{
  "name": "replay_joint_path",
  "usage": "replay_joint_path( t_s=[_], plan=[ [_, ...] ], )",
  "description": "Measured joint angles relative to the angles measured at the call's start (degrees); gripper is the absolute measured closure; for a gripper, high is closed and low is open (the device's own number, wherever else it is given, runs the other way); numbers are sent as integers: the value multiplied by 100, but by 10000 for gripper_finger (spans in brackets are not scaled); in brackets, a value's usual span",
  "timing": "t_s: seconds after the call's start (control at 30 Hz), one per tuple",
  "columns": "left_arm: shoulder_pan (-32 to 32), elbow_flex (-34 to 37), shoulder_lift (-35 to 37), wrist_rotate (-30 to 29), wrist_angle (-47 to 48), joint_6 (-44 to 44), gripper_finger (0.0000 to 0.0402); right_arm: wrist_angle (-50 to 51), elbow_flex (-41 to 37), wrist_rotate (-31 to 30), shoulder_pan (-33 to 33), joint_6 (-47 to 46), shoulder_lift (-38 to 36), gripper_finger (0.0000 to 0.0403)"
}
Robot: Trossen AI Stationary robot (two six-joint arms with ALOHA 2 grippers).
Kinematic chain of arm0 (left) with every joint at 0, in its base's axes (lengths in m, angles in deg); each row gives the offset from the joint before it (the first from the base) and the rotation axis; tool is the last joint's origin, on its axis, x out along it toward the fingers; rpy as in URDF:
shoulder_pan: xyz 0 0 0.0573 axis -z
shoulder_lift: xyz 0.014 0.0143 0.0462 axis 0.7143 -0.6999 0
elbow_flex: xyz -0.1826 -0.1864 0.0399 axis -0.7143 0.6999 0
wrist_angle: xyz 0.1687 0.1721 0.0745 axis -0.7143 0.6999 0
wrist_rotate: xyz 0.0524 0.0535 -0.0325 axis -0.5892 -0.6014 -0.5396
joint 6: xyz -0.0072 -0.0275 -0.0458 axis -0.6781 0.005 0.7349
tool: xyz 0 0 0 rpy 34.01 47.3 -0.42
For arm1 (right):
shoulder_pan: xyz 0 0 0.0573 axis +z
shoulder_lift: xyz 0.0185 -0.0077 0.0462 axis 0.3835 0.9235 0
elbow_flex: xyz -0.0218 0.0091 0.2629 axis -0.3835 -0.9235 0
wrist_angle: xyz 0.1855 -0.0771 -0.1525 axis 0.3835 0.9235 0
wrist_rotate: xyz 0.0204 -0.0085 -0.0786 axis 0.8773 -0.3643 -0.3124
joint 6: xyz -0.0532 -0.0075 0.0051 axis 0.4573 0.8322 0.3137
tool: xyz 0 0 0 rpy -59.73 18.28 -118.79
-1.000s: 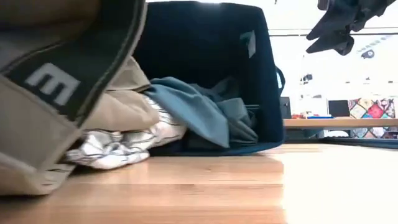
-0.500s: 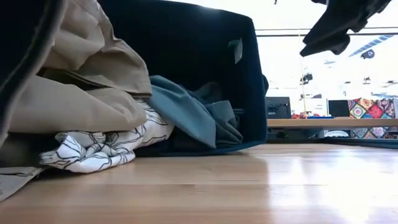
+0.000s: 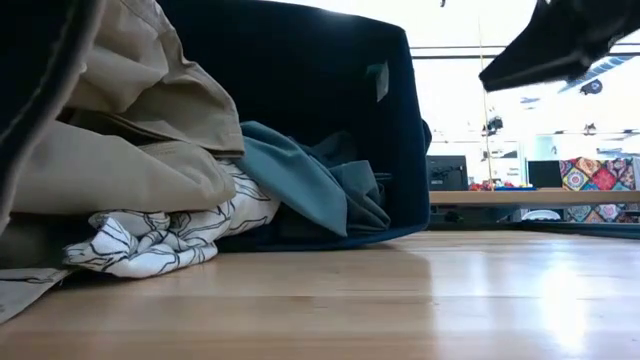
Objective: Fold Laundry from Bin
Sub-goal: Adjust the blue laundry basket
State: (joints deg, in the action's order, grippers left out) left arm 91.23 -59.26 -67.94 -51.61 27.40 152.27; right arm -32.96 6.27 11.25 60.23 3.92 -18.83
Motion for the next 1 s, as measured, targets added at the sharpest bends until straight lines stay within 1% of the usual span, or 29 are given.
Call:
replay_joint_path(
  t_s=[0.07,0.1,0.2,0.3,0.4,0.53,0.6,0.7,0.83,0.9,1.0],
  plan=[
    [89,-22,-55,124,221,477,205,-98,0,-42,-73,-463,301,197],
    [137,11,-53,87,178,629,205,-116,0,-45,-98,-651,441,197],
    [278,267,-42,-309,129,1208,205,-214,0,-274,-154,-1144,818,197],
    [341,615,-121,-387,169,1656,205,-304,0,-479,-233,-1592,1120,197],
    [370,999,-165,-901,185,2171,205,-512,-2,-553,-377,-1739,1316,197],
    [355,1479,-158,-1672,184,2920,205,-1186,-2,-526,-698,-1352,1452,197],
    [354,1709,-152,-1879,184,3226,205,-1590,-2,-439,-882,-1026,1479,197],
    [338,2054,-152,-2032,182,3596,205,-2209,-2,-78,-1231,-424,1505,197],
    [338,2306,-152,-2078,181,3865,205,-2977,-2,834,-1755,317,1537,197],
    [322,2335,-152,-2195,186,3870,205,-3238,-2,1039,-1911,524,1586,197],
    [317,2226,-124,-2233,186,3728,205,-3541,-2,1129,-2014,817,1627,197]
  ],
)
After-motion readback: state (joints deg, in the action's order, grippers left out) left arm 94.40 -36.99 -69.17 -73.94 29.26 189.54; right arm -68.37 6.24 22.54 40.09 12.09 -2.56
